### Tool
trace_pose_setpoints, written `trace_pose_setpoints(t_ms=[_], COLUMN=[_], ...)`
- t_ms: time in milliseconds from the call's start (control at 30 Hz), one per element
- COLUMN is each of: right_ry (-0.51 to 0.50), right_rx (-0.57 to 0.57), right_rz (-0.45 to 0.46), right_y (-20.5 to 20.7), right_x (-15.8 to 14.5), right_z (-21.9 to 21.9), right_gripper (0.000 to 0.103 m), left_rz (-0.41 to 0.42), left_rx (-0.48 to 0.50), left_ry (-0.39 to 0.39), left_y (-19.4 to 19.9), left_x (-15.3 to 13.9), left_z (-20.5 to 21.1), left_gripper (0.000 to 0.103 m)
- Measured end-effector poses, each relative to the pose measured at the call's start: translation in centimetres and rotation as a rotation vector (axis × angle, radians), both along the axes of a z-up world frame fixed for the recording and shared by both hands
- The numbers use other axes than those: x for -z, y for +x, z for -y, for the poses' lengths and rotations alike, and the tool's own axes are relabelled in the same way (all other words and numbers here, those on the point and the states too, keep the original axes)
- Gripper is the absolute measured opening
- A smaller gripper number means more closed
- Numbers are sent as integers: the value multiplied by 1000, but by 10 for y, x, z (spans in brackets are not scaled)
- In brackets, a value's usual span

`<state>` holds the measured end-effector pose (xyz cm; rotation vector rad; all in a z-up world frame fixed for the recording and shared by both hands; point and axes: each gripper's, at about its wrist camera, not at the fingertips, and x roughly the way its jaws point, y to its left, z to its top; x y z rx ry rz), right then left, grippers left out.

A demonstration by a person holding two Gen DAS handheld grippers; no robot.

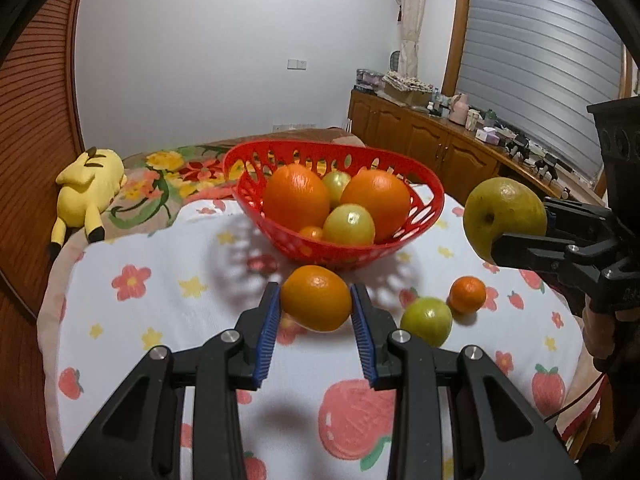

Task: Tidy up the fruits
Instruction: 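Lift both held fruits and carry them over the red basket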

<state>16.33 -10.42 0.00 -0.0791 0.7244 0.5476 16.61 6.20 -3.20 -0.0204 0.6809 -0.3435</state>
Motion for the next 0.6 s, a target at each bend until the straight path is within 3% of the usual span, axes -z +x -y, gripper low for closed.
trace_pose_setpoints(t_ms=[600], right_ry=[-44], right_rx=[-20], right_rz=[48], right_y=[31], right_x=[-18], right_z=[5], right_gripper=[68], left_rz=[33], left_rx=[0], left_ry=[17], left_y=[27], left_x=[-18], left_z=[15], left_gripper=[33])
